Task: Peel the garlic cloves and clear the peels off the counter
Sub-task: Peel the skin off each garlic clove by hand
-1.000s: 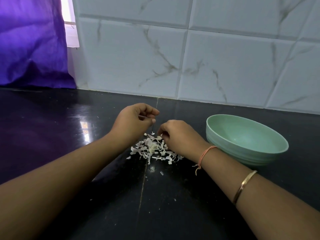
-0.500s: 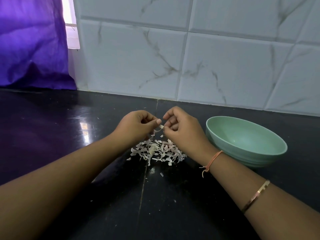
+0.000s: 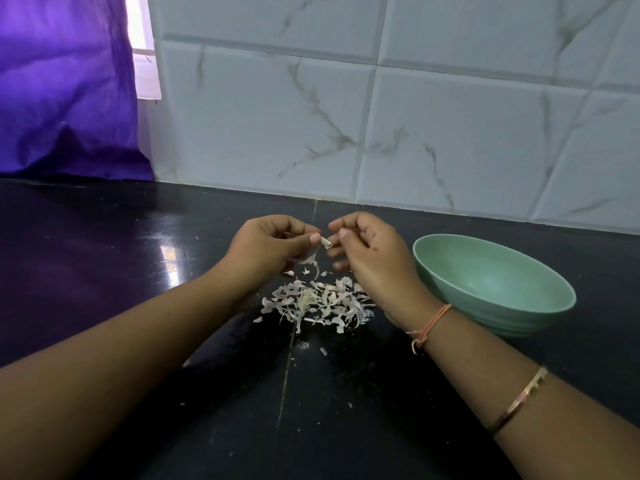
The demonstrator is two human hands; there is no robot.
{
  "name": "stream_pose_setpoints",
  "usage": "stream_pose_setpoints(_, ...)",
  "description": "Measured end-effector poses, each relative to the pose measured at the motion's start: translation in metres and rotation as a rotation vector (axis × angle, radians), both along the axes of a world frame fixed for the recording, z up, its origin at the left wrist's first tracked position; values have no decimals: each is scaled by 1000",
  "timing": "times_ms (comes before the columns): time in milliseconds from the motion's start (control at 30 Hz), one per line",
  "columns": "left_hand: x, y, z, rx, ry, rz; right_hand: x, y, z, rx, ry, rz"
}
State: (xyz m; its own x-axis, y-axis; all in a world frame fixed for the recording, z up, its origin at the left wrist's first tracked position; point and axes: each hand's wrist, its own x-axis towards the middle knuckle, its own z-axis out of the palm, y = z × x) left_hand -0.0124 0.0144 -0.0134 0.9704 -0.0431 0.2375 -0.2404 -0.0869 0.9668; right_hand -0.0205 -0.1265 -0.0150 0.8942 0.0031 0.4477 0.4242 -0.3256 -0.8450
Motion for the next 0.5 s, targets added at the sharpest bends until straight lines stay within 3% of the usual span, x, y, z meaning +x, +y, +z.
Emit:
stream_pose_setpoints(233,-4,-2,1,-73,73,-67,1,0,-1,-90,-32,-24)
stream_pose_setpoints(367,-5,-4,5,-177,165,-87,1,-4,1,-34,-3,-34)
stream_pose_setpoints(500,-4,-2,5,-162,129,-81,-1,-3,2,-12,22,-32)
